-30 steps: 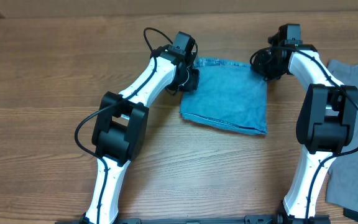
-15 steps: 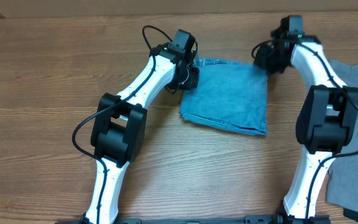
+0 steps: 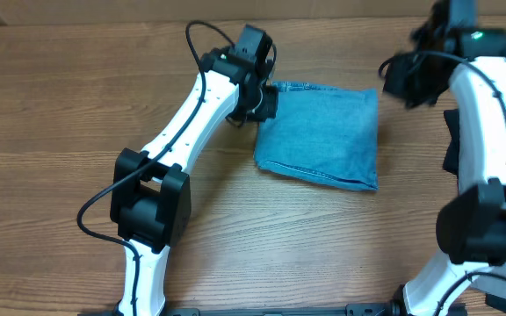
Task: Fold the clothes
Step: 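Grasp the left and right edges of the jeans square with both grippers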
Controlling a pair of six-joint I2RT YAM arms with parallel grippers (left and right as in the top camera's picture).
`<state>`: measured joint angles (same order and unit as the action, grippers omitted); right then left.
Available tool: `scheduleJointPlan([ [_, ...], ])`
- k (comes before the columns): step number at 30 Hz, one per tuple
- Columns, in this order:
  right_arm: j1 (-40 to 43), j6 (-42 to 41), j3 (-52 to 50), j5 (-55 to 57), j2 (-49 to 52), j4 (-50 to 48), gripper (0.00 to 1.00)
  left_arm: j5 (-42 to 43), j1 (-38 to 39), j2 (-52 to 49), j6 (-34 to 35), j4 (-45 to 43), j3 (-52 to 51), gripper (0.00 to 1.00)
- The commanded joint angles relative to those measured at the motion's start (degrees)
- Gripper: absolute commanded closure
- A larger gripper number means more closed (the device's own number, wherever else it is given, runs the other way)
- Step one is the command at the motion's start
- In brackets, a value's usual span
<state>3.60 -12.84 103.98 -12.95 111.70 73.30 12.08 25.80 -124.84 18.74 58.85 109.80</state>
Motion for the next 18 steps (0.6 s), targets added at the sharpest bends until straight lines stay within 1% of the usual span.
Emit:
scheduleJointPlan([
  [1,-0.5,0.6,-12.3,-1.6,1.5,-3.5,0.92,2.6,0.2,-1.5,1.0,-0.2,-5.8,0.96],
  [3,-0.5,0.6,-19.7,-4.8,1.5,-9.0,0.92,1.8,0.2,-1.5,1.0,-1.7,-8.2,0.96],
  [5,-0.5,0.6,-24.5,-6.3,1.5,-15.0,0.92,1.0,0.2,-1.5,0.9,-3.8,-9.8,0.96],
  [8,-0.5,0.6,-29.7,-6.6,1.5,-23.6,0.91,0.8,0.1,-1.5,0.7,-7.0,-11.2,0.95],
  [9,-0.5,0.6,-30.6,-6.6,1.5,-24.9,0.91,0.8,0.1,-1.5,0.7,-7.8,-11.2,0.96],
  [12,-0.3,0.6,-30.0,-6.7,1.3,-23.5,0.91,0.9,0.1,-1.2,0.3,-7.2,-10.0,0.96],
  [15,0.3,0.6,-26.6,-6.7,0.6,-19.1,0.95,0.9,-0.3,-0.4,-0.1,-3.2,-5.8,0.96],
  [18,0.5,0.7,-21.9,-6.7,-1.8,-13.6,0.96,0.8,-1.1,1.1,-0.1,1.1,-0.1,0.96],
])
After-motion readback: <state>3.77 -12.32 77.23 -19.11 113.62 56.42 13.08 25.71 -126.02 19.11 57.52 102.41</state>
